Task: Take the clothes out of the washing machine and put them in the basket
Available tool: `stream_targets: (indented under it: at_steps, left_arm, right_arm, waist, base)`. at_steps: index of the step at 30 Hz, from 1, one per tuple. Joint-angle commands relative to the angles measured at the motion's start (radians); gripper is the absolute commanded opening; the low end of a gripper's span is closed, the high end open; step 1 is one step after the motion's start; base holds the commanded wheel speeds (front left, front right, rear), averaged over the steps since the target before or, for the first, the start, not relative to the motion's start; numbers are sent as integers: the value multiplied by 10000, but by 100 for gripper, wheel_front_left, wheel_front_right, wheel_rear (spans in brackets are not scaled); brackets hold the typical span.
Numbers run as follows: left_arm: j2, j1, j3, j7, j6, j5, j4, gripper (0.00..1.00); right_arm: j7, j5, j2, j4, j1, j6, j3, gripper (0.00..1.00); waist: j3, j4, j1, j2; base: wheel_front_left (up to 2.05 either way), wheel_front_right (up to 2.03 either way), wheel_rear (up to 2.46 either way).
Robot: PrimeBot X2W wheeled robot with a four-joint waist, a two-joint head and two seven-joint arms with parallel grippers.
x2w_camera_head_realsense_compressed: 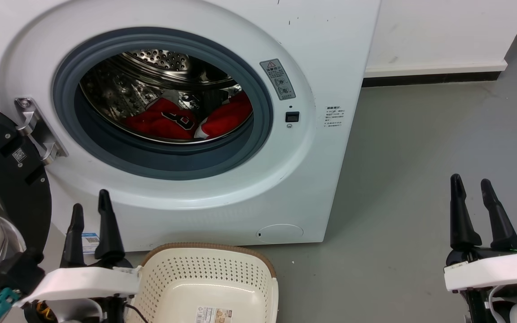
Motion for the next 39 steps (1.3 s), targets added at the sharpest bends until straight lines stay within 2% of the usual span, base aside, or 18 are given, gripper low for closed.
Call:
stream_targets:
  at_steps: [1,6,11,22,32,39]
  left_arm:
    - [23,-37,-145,-85,74,440,-262,100]
    - [24,76,-467,-221,365,1189,-519,100]
    - [69,133,-767,-351,282,2059,-623,100]
    - [384,303,-1501,-618,407,3329,-239,100]
    - [537,419,-1886,-834,653,4134,368,100]
    - [610,399,-2111,-995,539,4662,965,100]
  right_arm:
    - [-108,-364,-35,-175,-54,1,22,100]
    - [-243,-1211,-36,-82,45,1,39,100]
    - [-374,-1939,-36,48,110,0,102,100]
    - [-640,-3497,-37,289,345,0,159,100]
    - [-867,-4683,-37,487,321,0,258,100]
    - [-995,-5331,-38,576,431,-2,446,100]
  waist:
    - [1,3,0,0]
    - [0,6,0,0]
    - [4,-21,0,0]
    - [10,-93,0,0]
    - [-6,-225,0,0]
    - [-48,-293,0,0]
  base:
    - [0,0,0]
    - [0,0,0]
    - [0,0,0]
    - [0,0,0]
    - [0,0,0]
    - [0,0,0]
